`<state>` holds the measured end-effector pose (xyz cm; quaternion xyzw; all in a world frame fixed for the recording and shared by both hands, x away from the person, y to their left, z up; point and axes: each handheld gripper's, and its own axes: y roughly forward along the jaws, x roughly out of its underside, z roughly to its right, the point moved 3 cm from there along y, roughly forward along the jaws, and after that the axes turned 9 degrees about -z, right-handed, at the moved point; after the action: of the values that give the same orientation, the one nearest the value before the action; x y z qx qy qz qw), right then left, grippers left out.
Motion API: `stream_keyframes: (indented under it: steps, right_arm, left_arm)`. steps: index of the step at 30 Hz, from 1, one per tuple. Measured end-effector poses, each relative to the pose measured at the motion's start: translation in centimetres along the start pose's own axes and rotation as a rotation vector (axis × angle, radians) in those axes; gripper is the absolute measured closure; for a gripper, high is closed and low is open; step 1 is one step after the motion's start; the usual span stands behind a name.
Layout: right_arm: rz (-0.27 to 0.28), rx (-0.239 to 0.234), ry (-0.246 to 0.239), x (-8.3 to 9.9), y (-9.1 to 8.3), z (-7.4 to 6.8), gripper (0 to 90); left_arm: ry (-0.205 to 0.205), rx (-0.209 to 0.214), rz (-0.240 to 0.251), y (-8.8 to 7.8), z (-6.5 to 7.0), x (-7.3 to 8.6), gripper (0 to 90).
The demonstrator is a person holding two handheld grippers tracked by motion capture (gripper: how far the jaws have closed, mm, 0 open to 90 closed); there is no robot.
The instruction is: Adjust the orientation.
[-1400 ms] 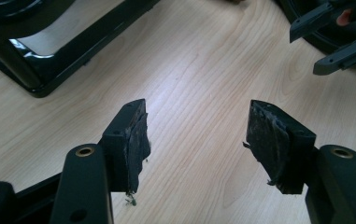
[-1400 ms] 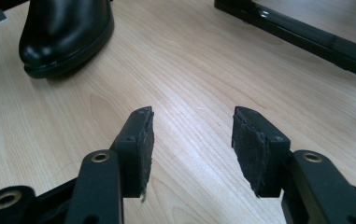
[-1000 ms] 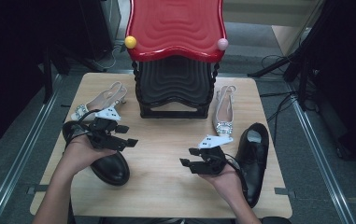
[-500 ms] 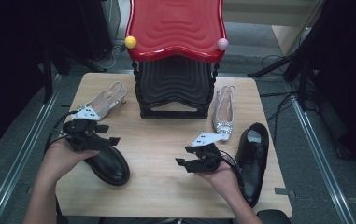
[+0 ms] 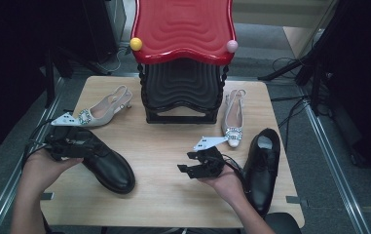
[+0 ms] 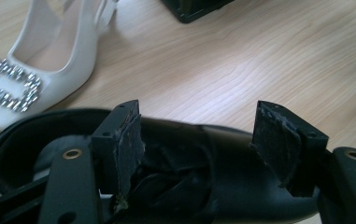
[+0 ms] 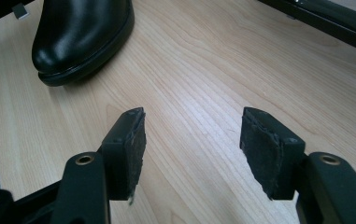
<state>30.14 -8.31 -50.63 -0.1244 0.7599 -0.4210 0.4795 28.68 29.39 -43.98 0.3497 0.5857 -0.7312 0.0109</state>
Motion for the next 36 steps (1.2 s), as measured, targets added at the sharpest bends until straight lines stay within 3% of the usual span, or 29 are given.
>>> stream_keyframes:
  steps: [6,13,16,19,29,31,36]
  right_arm:
    - [-0.005,-0.003,-0.003,0.0,0.2,0.0,42.0]
    - [-0.015,0.002,0.003,0.1,0.3,0.1,42.0]
    - [-0.019,0.003,0.005,0.1,0.3,0.1,42.0]
    - [-0.02,0.005,0.004,0.1,0.3,0.2,41.9]
    - [-0.029,0.01,0.004,0.2,0.5,0.2,41.6]
    - [-0.033,0.01,0.001,0.2,0.5,0.1,41.4]
    - [-0.028,0.013,-0.002,0.2,0.4,0.2,41.4]
  left_arm:
    - [-0.035,0.016,-0.016,0.5,-1.3,0.6,33.2]
    - [-0.073,0.045,-0.064,2.5,-2.7,1.1,34.1]
    - [-0.079,0.053,-0.083,3.5,-2.8,1.2,36.5]
    - [-0.087,0.091,-0.083,4.1,-2.6,1.1,38.3]
    - [-0.118,0.078,-0.11,5.2,-2.5,0.6,39.8]
    - [-0.147,0.091,-0.124,5.5,-2.7,0.5,39.8]
    - [-0.144,0.074,-0.142,5.3,-2.3,0.2,45.6]
